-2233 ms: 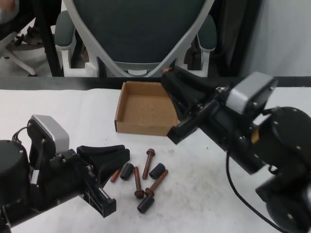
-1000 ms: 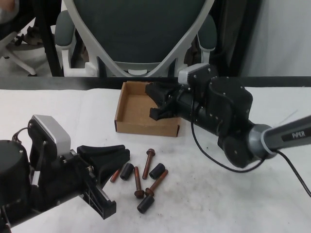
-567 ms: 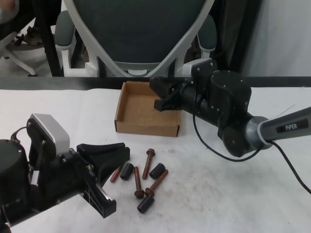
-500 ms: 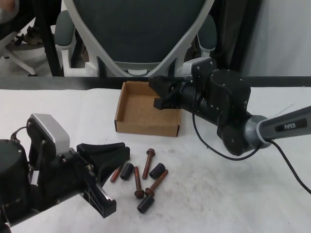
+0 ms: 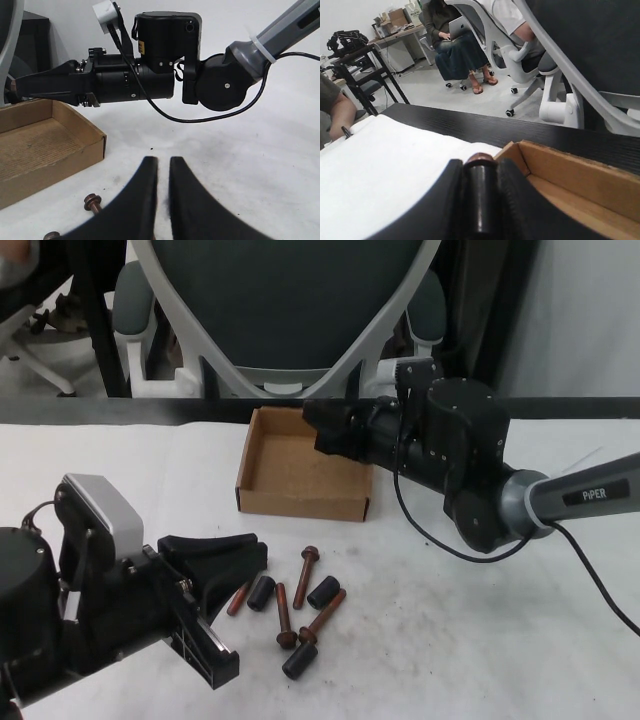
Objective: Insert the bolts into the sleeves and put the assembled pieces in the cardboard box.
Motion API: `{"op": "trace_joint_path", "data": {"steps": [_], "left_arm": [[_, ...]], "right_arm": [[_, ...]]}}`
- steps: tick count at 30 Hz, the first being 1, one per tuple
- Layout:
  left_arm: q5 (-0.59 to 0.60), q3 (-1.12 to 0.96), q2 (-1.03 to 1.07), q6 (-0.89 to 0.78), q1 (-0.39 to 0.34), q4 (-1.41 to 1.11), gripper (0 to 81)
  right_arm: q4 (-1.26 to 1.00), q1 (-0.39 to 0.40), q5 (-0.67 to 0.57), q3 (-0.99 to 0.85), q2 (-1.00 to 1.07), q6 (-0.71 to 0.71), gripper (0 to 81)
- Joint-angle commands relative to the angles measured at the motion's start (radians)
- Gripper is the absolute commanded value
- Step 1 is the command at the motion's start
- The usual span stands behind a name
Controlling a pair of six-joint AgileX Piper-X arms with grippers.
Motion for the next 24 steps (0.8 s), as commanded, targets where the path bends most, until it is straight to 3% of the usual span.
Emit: {"op": "trace_joint_path", "data": {"steps": [1,13,24], "left_arm": [[0.004,0.000,-0.003,0.008,-0.003,-0.012,8.3],[0.004,0.000,-0.003,0.005,-0.003,-0.011,8.3],[0.004,0.000,-0.003,0.005,-0.003,-0.011,8.3]], "right_arm": [[0.014,-0.010,-0.011,-0.013,-0.003,0.057,0.2],[0.123,-0.029,-0.016,-0.019,-0.003,0.238,0.2],[0.306,-0.029,-0.036,-0.065,-0.003,0.263,0.2]]}}
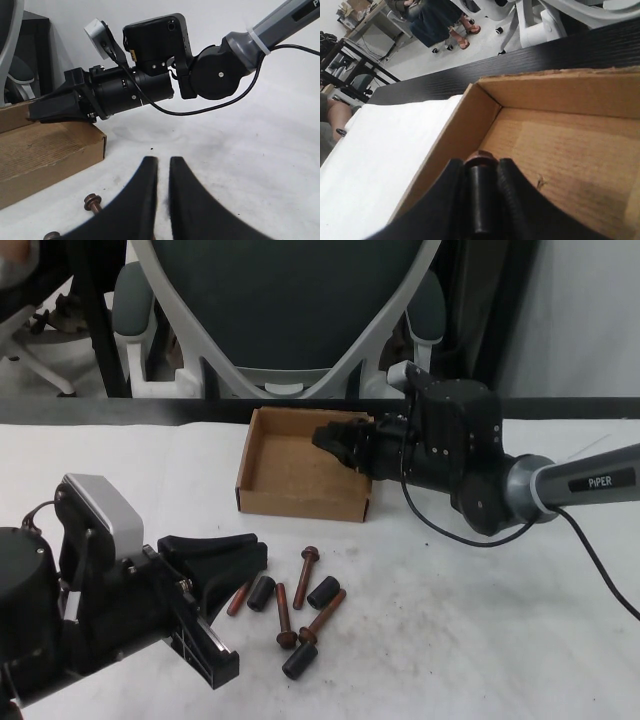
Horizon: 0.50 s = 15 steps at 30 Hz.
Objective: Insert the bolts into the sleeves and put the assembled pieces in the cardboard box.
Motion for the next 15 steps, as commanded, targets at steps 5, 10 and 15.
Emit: {"op": "trace_joint_path", "data": {"steps": [5,10,15], "left_arm": [[0.004,0.000,-0.003,-0.015,-0.003,-0.011,8.3],[0.004,0.000,-0.003,-0.022,-0.003,-0.011,8.3],[0.006,0.000,-0.003,-0.021,-0.003,-0.011,8.3]], "right_arm": [[0.048,-0.006,-0.015,-0.016,-0.003,0.036,0.2],[0.087,-0.007,-0.015,-0.019,0.000,0.069,0.2],[0.099,-0.007,-0.015,-0.022,0.000,0.070,0.4]]}}
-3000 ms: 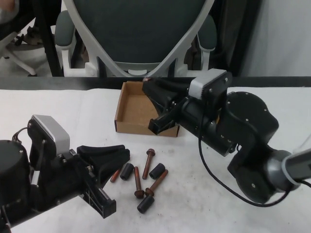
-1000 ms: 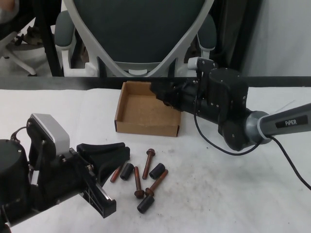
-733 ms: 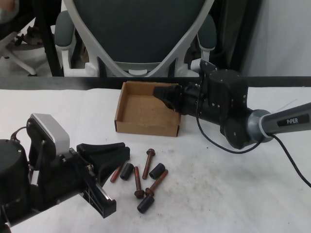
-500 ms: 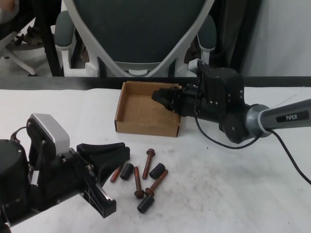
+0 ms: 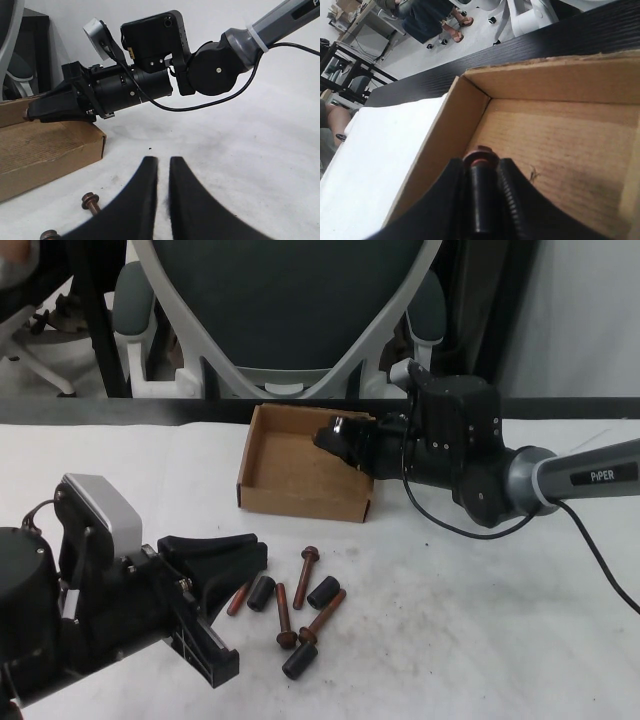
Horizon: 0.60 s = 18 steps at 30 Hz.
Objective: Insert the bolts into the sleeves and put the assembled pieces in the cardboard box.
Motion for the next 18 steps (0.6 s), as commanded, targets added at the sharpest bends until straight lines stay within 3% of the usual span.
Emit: {"op": "trace_joint_path", "data": {"steps": [1,3,8,18], "left_arm": [[0.006,0.000,-0.003,-0.006,-0.003,-0.011,8.3],[0.006,0.000,-0.003,-0.006,-0.003,-0.011,8.3],[0.006,0.000,-0.003,-0.006,-0.003,-0.011,8.3],[0.006,0.000,-0.003,-0.006,-0.003,-0.011,8.3]], "right_arm": [[0.032,-0.004,-0.014,-0.003,0.000,0.010,2.5],[0.032,-0.004,-0.014,-0.003,0.000,0.010,9.9],[0.034,-0.004,-0.006,-0.003,0.000,0.014,41.8],[0.039,-0.004,-0.019,-0.003,0.000,0.015,36.7]]}}
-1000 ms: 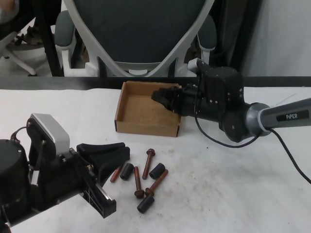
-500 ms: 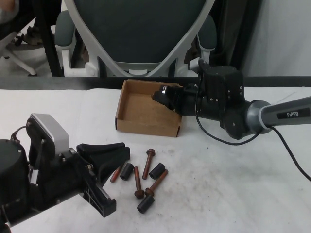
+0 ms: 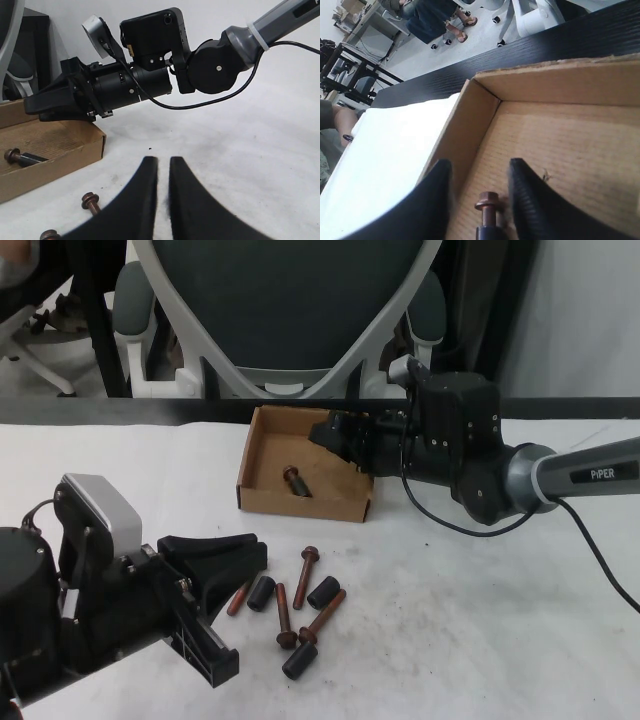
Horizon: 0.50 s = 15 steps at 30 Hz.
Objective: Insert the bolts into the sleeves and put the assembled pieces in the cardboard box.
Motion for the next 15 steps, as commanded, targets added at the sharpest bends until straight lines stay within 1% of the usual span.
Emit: {"op": "trace_joint_path", "data": {"steps": [1,7,9,10,14,15], "left_arm": [[0.006,0.000,-0.003,-0.004,-0.003,-0.011,8.3],[0.006,0.000,-0.003,-0.004,-0.003,-0.011,8.3],[0.006,0.000,-0.003,-0.002,-0.003,-0.011,8.3],[0.003,0.000,-0.003,0.000,-0.003,-0.011,8.3],[-0.002,0.000,-0.003,0.004,-0.003,-0.019,8.3],[-0.002,0.000,-0.003,0.004,-0.003,-0.020,8.3]], "right_arm": [[0.033,-0.004,-0.026,0.002,0.004,0.003,36.7],[0.032,-0.004,-0.106,0.002,0.001,0.003,36.7],[0.016,-0.004,-0.150,0.002,-0.007,-0.035,34.0],[0.016,-0.001,-0.165,0.002,-0.013,-0.054,29.5],[-0.010,0.001,-0.170,0.032,-0.051,-0.107,0.1],[-0.033,0.001,-0.167,0.051,-0.066,-0.110,0.2]]}}
